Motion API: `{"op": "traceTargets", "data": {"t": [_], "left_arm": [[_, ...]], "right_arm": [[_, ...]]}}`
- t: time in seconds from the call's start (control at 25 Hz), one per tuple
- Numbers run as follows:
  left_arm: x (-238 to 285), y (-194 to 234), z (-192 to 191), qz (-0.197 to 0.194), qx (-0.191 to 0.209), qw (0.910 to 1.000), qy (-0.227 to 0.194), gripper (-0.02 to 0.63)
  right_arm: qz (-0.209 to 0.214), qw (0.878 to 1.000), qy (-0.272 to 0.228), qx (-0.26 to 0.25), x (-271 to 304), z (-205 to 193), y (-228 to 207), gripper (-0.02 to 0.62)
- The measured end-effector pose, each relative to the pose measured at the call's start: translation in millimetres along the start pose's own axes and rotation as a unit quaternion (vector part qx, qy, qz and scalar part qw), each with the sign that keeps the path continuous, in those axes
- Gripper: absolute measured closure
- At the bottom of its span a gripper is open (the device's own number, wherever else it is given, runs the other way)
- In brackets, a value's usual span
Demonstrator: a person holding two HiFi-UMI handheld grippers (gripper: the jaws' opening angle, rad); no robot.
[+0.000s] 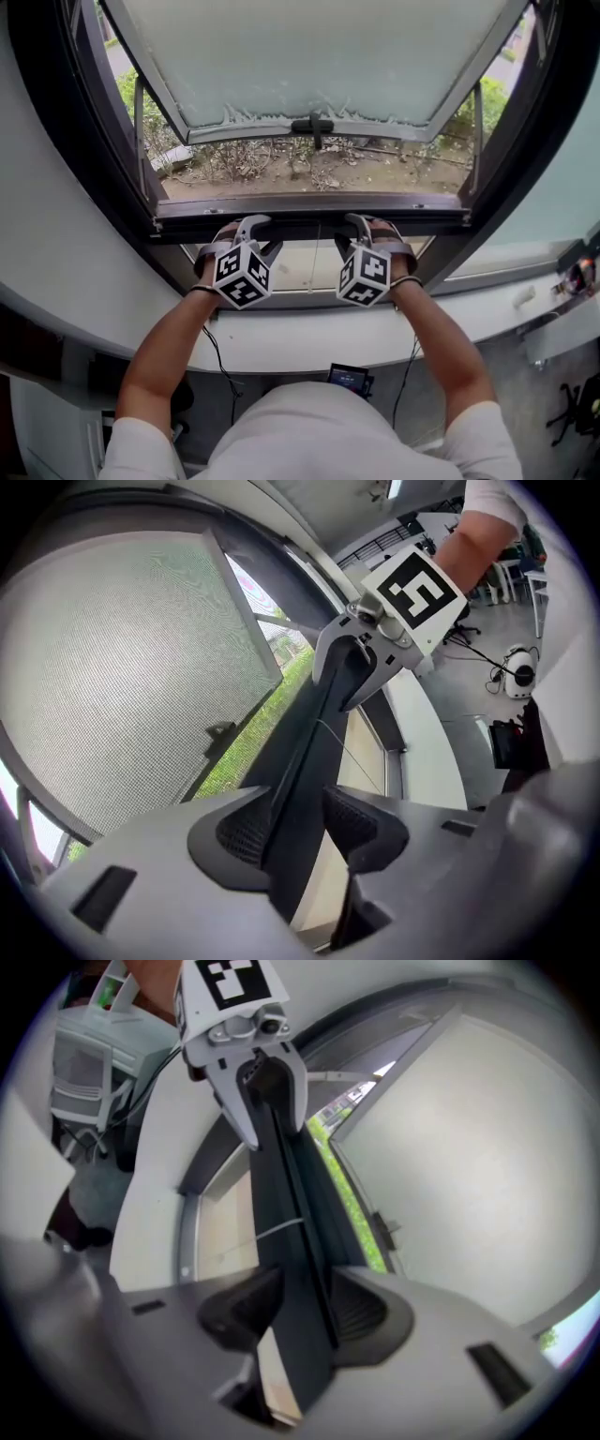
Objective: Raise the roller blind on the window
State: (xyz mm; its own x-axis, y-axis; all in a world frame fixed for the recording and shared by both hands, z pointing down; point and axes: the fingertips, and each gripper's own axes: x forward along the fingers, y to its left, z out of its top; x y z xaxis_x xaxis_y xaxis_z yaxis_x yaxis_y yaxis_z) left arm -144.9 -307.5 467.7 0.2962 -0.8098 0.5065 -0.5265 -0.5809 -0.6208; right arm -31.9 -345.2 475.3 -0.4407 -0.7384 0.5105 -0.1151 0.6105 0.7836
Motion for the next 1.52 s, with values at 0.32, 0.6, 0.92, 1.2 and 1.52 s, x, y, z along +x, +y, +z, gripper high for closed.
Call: {"op": "traceTargets", "data": {"t": [0.32,0.6,0.92,1.2,1.52], "left_arm": [[7,-2,-3,-0.004,0.030,0.9994,0.017,0.436],[8,-4,-3,0.003,0.021,0.9996,0.020,0.437],[11,-8,-7,0.008,0.039,0.9978,0.053,0.459],[8,-6,-3,-0.005,0.031,0.9982,0.052,0.459],[-9,13,15,0.010,0.022,0.9994,0.025,0.457]], "right_arm": [[-0.011,0.999,0.013,-0.030,4,0,1,0.442],[-0.028,0.998,0.030,-0.042,5,-1,3,0.442],[-0.024,0.997,0.046,-0.048,9,-4,11,0.442],[-0.008,0.998,0.041,-0.042,3,-3,3,0.442],[-0.025,0.999,0.017,-0.020,-13,10,-20,0.442]]}}
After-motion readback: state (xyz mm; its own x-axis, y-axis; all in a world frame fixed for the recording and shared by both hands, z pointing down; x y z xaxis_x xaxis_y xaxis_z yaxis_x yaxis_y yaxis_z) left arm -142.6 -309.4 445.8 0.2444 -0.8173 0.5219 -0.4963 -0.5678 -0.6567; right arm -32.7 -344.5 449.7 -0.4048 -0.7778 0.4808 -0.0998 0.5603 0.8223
